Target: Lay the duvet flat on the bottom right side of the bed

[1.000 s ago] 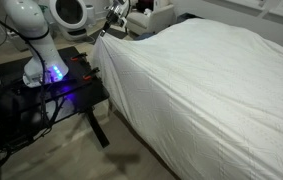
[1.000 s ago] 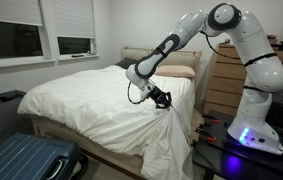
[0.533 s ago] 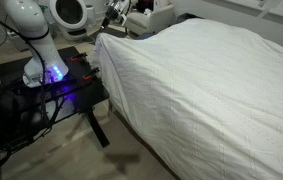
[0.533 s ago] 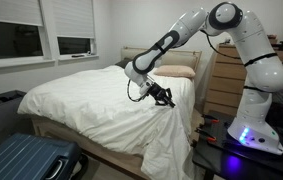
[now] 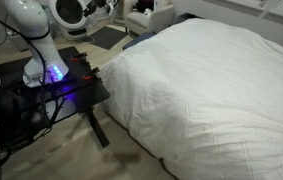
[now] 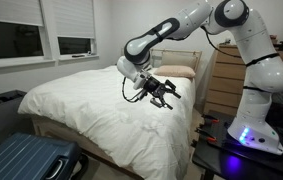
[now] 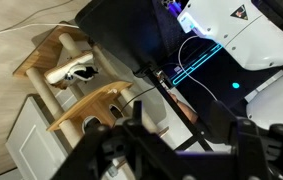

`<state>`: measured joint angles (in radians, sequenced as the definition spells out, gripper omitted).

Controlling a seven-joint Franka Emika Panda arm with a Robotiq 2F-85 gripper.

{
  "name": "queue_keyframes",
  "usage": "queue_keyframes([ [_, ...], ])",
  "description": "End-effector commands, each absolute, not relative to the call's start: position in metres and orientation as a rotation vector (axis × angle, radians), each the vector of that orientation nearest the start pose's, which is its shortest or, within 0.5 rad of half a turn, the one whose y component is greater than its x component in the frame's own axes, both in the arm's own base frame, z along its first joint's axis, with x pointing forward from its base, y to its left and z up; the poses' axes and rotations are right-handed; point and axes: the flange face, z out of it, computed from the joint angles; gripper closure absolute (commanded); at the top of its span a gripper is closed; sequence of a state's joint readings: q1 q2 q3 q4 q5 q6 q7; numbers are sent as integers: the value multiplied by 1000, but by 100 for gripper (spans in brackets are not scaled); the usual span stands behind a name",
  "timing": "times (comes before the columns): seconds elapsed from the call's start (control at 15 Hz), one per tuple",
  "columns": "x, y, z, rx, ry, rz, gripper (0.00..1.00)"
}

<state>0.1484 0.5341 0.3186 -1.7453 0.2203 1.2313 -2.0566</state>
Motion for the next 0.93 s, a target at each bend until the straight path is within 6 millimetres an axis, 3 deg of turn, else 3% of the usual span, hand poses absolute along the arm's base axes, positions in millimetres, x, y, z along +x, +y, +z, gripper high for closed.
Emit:
queue_keyframes([
  [0.0,479,255,277,-713,-2042,435,0],
  [0.53,525,230,265,-988,-2345,268,0],
  [0.87,530,221,268,-1050,-2601,221,0],
])
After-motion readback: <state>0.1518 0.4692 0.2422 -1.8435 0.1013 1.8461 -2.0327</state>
